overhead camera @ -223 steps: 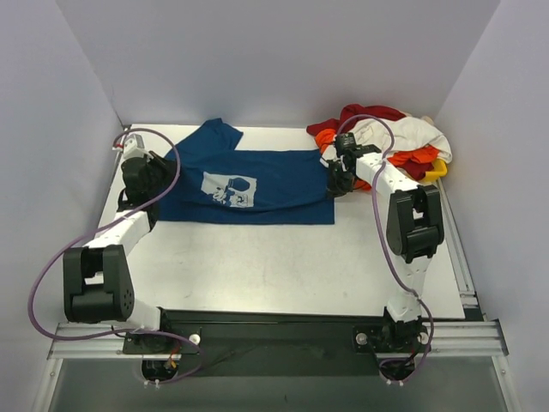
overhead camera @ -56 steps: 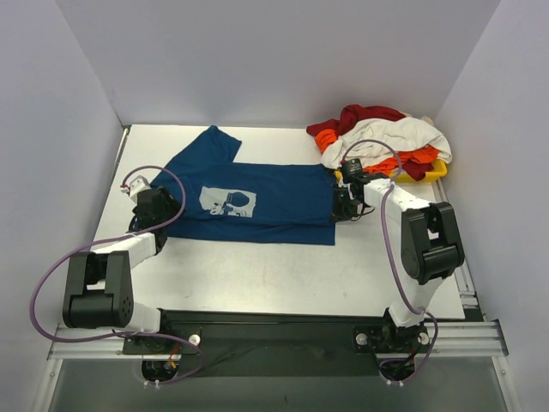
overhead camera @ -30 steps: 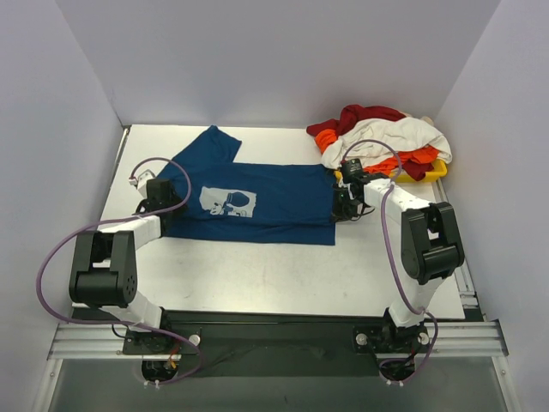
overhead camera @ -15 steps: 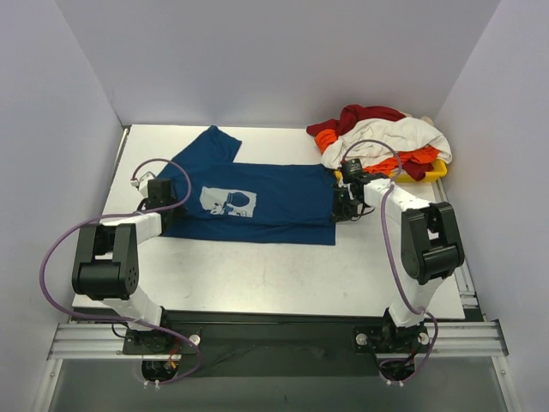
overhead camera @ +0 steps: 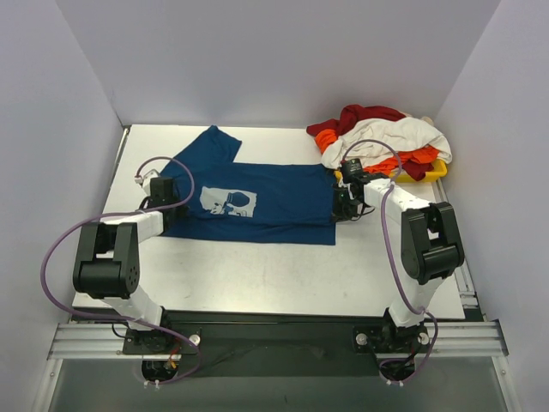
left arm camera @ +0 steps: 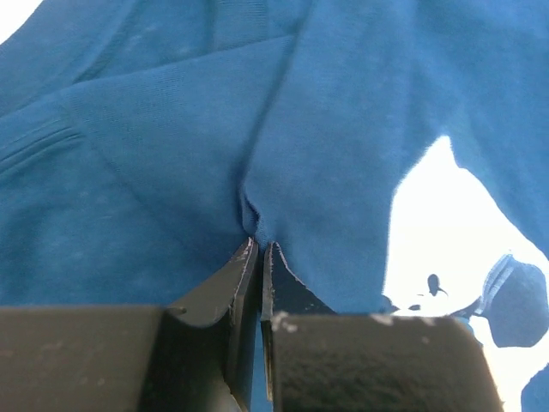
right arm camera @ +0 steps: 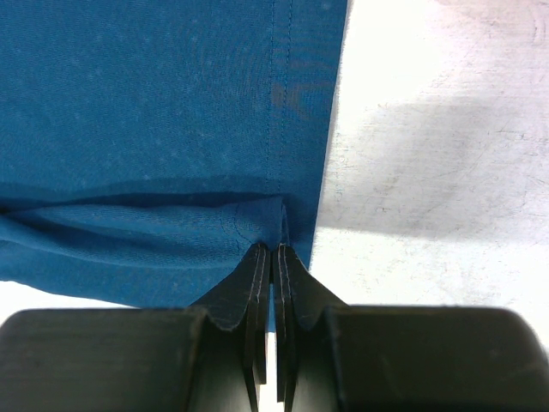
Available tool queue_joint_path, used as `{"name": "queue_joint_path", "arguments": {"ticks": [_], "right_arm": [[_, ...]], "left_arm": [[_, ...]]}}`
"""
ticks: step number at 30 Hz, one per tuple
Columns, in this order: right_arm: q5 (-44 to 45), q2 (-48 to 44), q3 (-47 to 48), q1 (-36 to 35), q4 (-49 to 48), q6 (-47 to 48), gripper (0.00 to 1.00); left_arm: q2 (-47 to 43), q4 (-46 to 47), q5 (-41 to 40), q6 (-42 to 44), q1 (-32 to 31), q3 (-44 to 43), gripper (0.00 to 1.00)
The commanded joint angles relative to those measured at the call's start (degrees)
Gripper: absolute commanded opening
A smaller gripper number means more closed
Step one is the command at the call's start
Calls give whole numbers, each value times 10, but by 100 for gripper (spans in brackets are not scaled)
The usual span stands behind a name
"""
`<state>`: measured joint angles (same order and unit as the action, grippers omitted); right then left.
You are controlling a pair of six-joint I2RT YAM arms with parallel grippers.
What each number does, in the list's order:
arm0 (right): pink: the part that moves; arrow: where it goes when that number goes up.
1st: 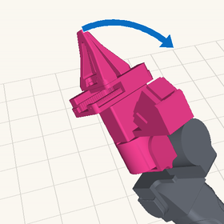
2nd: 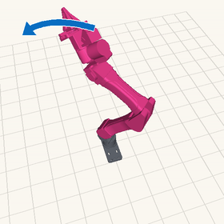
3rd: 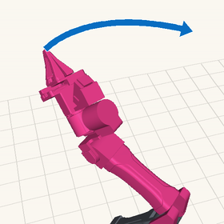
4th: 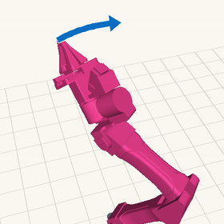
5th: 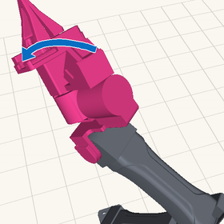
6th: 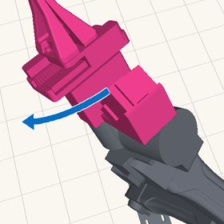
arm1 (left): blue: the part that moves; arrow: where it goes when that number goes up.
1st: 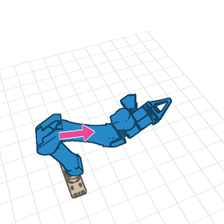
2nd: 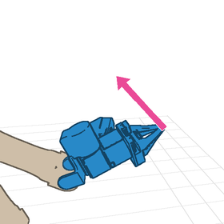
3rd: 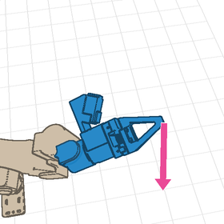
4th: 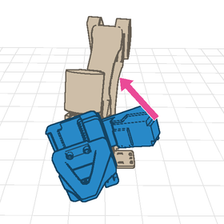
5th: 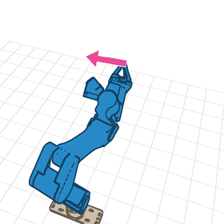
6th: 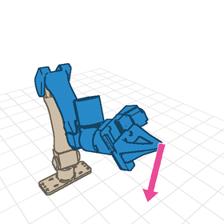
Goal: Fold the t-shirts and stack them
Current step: Fold the flattened tshirt in 1/3 of the way
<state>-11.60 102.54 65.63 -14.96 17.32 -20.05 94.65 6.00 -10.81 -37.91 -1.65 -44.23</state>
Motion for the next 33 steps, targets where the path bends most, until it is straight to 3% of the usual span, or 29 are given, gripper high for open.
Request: {"name": "queue_joint_path", "arguments": {"ticks": [1,17,33], "right_arm": [[1,6,17,4,15,3,0],[1,28,32,5,19,5,0],[2,36,37,5,24,5,0]], "left_arm": [[4,6,12,23,-20,-44,0],[62,-42,-7,57,-81,-150,0],[111,-48,-9,49,-116,-203,0]]}}
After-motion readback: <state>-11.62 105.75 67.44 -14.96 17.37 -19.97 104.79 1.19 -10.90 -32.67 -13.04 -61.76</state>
